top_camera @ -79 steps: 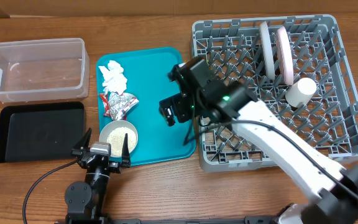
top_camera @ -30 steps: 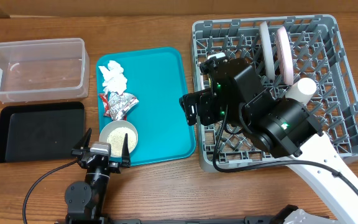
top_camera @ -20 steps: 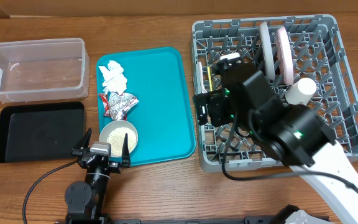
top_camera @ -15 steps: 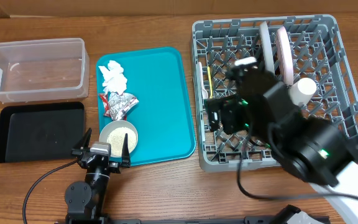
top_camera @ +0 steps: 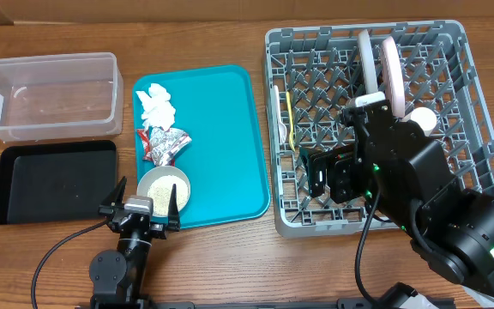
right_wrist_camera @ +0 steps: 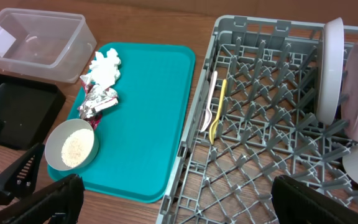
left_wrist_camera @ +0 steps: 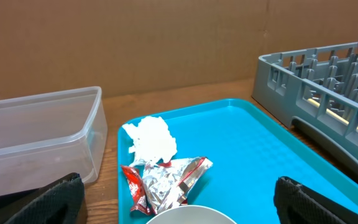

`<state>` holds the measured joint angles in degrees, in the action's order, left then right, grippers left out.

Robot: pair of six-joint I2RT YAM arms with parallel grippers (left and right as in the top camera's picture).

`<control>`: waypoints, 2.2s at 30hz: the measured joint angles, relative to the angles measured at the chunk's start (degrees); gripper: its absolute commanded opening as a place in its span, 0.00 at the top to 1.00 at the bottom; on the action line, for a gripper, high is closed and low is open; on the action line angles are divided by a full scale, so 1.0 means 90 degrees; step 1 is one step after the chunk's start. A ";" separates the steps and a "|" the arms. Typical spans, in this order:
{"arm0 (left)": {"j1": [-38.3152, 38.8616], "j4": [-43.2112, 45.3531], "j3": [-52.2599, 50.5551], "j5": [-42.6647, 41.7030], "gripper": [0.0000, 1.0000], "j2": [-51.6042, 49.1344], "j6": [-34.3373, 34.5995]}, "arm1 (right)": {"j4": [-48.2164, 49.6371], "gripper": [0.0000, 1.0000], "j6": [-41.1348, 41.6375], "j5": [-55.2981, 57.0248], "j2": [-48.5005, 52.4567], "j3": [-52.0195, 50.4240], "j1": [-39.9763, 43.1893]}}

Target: Sort waste into correct bins and load items into the dishwasher rack

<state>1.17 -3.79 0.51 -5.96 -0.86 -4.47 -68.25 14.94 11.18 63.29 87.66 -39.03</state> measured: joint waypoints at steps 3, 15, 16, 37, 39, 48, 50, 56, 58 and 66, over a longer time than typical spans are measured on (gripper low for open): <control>0.0000 0.0000 0.0000 -0.0002 0.00 0.0000 0.0002 | 0.0000 0.00 -0.0078 0.0029 -0.0002 0.0000 0.0000; 0.0000 0.0000 0.0000 0.0000 0.00 0.0000 0.0000 | 0.0175 0.00 -0.0328 0.0959 -0.1569 0.0012 0.0000; 0.0000 0.0000 0.0000 -0.0002 0.00 0.0000 0.0002 | 0.0172 0.00 -0.0328 0.0971 -0.1498 0.0012 0.0000; 0.0000 0.0078 0.0000 -0.0886 0.00 0.0000 0.1336 | 0.0170 0.00 -0.0328 0.0974 -0.1222 0.0012 0.0000; 0.0000 0.0087 0.0000 -0.1032 0.00 0.0000 0.1464 | 0.0168 0.00 -0.0328 0.0971 -0.1222 0.0012 0.0000; 0.0000 -0.1086 0.1668 -0.0563 0.00 -0.0197 0.2166 | 0.0153 0.00 -0.0328 0.0979 -0.1222 0.0010 0.0000; 0.0005 -0.1552 0.2545 -0.0168 0.00 -0.0663 0.2079 | 0.0153 0.00 -0.0330 0.0988 -0.1222 0.0010 0.0000; 0.0034 -0.3118 0.5231 0.0461 0.00 -0.3978 0.1953 | 0.0153 0.00 -0.0330 0.1020 -0.1222 0.0010 0.0000; 0.0034 -0.3631 0.6084 0.0500 0.00 -0.5319 0.1948 | 0.0158 0.00 -0.0328 0.1018 -0.1222 0.0010 0.0000; 0.0039 -0.4595 0.9236 -0.0376 0.00 -0.9498 0.1472 | 0.0153 0.00 -0.0328 0.1022 -0.1222 0.0010 0.0005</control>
<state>1.52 -45.15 83.64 -9.34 -86.35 8.78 -66.87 11.99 20.38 52.29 87.74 -38.98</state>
